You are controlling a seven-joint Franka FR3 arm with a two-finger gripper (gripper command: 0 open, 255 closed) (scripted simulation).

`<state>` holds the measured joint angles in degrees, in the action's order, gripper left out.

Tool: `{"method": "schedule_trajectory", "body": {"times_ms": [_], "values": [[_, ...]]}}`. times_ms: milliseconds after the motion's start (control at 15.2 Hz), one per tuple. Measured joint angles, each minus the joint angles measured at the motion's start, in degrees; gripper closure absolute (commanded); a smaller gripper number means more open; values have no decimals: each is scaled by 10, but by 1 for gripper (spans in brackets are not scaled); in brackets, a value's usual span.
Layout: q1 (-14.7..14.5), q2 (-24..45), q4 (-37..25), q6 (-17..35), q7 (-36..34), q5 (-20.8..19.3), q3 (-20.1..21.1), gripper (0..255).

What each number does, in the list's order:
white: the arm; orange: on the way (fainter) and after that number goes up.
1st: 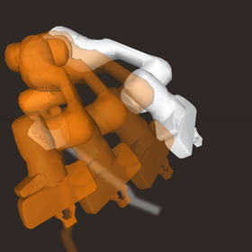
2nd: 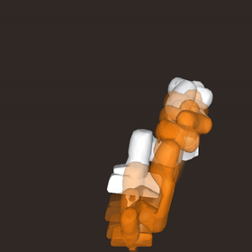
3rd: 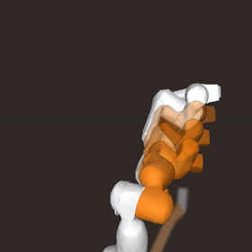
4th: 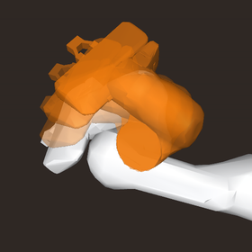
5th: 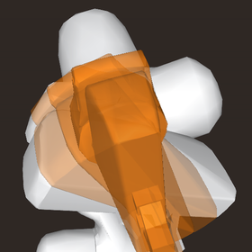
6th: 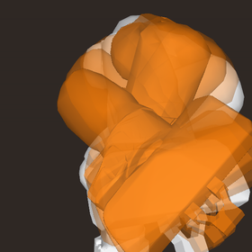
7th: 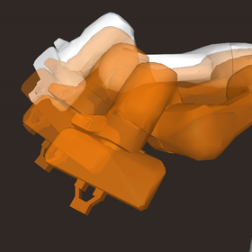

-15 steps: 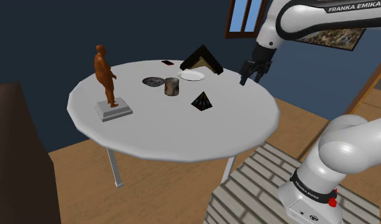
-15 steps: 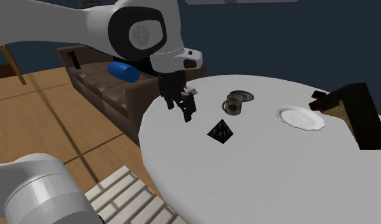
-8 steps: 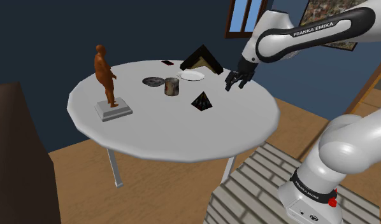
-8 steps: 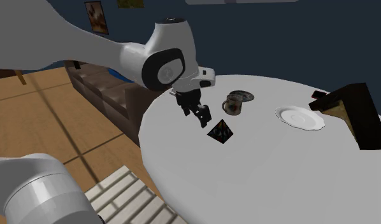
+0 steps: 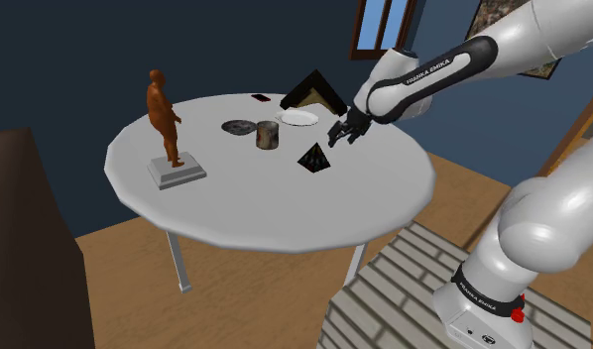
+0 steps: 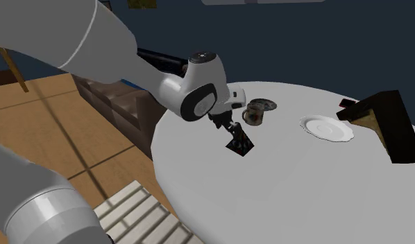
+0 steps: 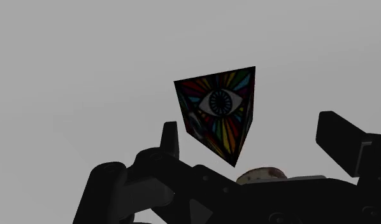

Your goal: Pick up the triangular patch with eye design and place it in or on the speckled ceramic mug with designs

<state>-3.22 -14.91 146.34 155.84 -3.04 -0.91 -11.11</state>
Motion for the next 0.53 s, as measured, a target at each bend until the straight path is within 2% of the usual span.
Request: {"method": "schedule_trajectory", "body": {"times_ms": [198,330,528], "values": [[-23,76,-34,72,40,48,-18,0],[-39,124,-54,117,84,102,-27,0],[-46,174,-87,151,144,177,-24,0]]}}
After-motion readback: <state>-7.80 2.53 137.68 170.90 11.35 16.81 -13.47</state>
